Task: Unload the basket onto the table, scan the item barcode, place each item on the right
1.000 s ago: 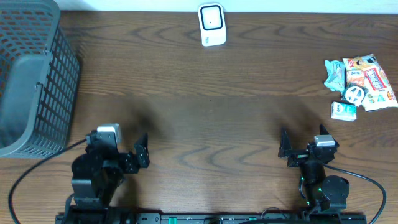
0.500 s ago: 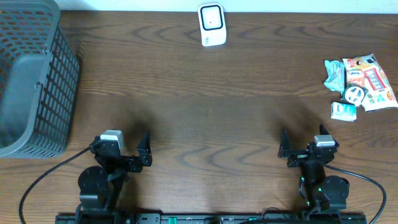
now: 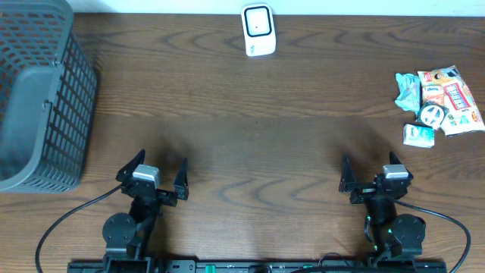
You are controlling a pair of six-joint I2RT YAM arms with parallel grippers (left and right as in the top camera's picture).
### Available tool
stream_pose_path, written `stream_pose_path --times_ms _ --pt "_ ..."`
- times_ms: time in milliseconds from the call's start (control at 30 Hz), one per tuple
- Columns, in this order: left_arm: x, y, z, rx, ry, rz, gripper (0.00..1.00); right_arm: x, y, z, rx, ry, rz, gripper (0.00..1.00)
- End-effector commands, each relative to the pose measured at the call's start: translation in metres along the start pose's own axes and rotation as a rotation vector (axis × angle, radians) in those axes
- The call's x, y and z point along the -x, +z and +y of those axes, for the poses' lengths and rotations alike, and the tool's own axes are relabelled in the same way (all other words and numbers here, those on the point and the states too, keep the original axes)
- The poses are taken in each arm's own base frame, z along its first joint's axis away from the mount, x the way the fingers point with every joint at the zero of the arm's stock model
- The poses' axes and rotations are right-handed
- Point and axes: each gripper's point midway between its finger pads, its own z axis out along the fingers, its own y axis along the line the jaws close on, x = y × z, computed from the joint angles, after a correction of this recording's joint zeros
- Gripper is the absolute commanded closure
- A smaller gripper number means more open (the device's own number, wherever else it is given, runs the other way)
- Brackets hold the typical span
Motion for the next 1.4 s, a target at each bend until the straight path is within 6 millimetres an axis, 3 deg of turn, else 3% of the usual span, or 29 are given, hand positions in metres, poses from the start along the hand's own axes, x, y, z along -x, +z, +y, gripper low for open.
stream_pose_path --times_ms 0,300,667,1367 --pt "0.006 -0.001 0.006 0.034 0.030 -0.033 0.02 -0.001 0.000 -0.003 -0.016 -0.014 0.000 0.01" --pt "-0.021 -0.003 0.026 0.142 0.011 0.076 0.02 -0.001 0.000 -0.003 -0.016 -0.014 0.000 0.01" --pt "-0.022 -0.003 0.028 0.160 -0.095 0.072 0.02 -0.001 0.000 -0.003 -0.016 -0.014 0.000 0.01" --pt "-0.022 -0.003 0.027 0.154 -0.030 0.079 0.02 -0.001 0.000 -0.003 -0.016 -0.014 0.000 0.01"
